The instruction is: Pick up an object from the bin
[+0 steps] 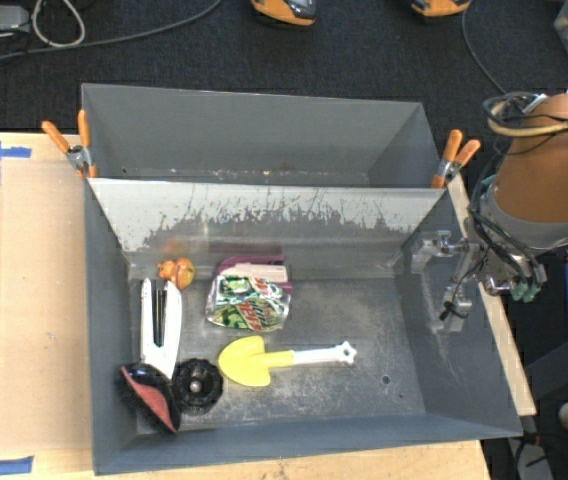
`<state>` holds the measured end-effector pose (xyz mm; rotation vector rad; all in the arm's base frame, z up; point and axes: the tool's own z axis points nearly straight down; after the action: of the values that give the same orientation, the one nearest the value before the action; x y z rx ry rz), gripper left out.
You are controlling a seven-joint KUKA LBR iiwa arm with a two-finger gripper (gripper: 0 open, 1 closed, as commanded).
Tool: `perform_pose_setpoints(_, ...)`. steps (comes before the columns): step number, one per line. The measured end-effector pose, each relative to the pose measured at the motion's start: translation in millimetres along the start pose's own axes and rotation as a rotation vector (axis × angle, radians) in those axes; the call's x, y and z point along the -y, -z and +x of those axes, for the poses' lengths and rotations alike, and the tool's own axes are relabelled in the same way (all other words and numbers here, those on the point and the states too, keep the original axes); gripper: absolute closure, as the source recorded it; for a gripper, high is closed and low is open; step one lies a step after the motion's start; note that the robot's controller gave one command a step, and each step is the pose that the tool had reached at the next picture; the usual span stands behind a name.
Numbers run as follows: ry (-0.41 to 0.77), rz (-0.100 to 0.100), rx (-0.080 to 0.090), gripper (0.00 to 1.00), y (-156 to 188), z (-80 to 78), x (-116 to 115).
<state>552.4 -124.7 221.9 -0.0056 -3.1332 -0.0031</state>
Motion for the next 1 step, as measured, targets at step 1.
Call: perform_pose_setpoints(1,0.003,0.001,0.008,0.00,4.7,-1.4,-0.6)
